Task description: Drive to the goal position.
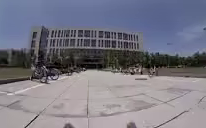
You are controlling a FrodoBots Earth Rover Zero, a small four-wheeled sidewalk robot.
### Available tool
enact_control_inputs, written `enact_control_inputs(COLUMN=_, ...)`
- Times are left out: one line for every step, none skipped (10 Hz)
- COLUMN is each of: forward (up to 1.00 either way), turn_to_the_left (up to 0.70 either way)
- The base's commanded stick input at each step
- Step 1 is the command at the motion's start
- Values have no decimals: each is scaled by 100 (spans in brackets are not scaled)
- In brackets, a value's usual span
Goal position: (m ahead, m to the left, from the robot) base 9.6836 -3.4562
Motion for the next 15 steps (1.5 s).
enact_control_inputs(forward=45, turn_to_the_left=0)
enact_control_inputs(forward=45, turn_to_the_left=0)
enact_control_inputs(forward=45, turn_to_the_left=0)
enact_control_inputs(forward=45, turn_to_the_left=0)
enact_control_inputs(forward=45, turn_to_the_left=0)
enact_control_inputs(forward=45, turn_to_the_left=0)
enact_control_inputs(forward=45, turn_to_the_left=0)
enact_control_inputs(forward=45, turn_to_the_left=0)
enact_control_inputs(forward=45, turn_to_the_left=0)
enact_control_inputs(forward=45, turn_to_the_left=0)
enact_control_inputs(forward=45, turn_to_the_left=0)
enact_control_inputs(forward=45, turn_to_the_left=0)
enact_control_inputs(forward=45, turn_to_the_left=0)
enact_control_inputs(forward=45, turn_to_the_left=0)
enact_control_inputs(forward=45, turn_to_the_left=0)
